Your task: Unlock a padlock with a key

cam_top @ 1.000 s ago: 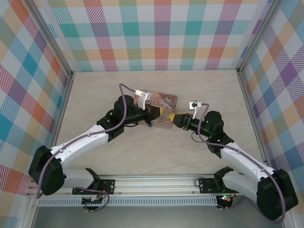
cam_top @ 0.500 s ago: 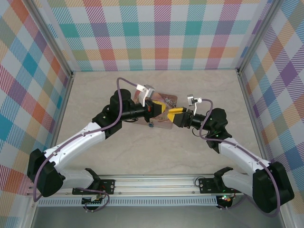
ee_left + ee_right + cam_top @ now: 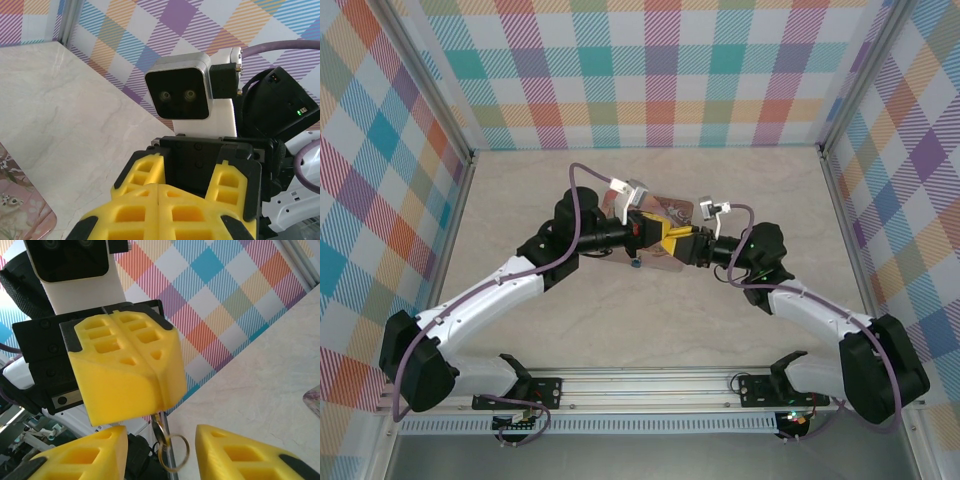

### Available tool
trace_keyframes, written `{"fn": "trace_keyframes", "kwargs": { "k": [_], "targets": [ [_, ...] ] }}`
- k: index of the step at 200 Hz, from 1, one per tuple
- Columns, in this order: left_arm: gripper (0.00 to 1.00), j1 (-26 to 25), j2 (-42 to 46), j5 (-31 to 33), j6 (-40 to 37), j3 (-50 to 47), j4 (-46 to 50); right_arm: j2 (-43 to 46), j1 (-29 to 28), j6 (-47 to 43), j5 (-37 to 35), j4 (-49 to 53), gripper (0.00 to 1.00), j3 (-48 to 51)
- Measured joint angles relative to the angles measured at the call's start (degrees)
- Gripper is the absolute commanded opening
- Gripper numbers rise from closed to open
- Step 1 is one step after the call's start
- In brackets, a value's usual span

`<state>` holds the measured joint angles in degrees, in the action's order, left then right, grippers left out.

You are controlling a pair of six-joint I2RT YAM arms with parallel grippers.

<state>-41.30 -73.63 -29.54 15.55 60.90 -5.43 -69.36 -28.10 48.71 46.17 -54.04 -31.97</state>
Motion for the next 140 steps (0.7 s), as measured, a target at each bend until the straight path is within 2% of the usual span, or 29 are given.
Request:
{"fn": "trace_keyframes", "kwargs": {
  "k": [37, 90, 140],
  "targets": [
    [0.0, 0.0, -0.1, 0.0, 0.0, 0.0, 0.0, 0.0, -0.2, -0.2, -0.1, -0.3, 0.26, -0.1],
    [0.0, 0.0, -0.1, 0.0, 0.0, 0.0, -0.2, 3.0, -0.2, -2.5, -1.8, 2.8, 0.26, 0.1],
    [0.0, 0.0, -0.1, 0.0, 0.0, 0.0, -0.1, 3.5, -0.1, -2.9, -2.3, 4.2, 0.18, 0.2]
  ]
}}
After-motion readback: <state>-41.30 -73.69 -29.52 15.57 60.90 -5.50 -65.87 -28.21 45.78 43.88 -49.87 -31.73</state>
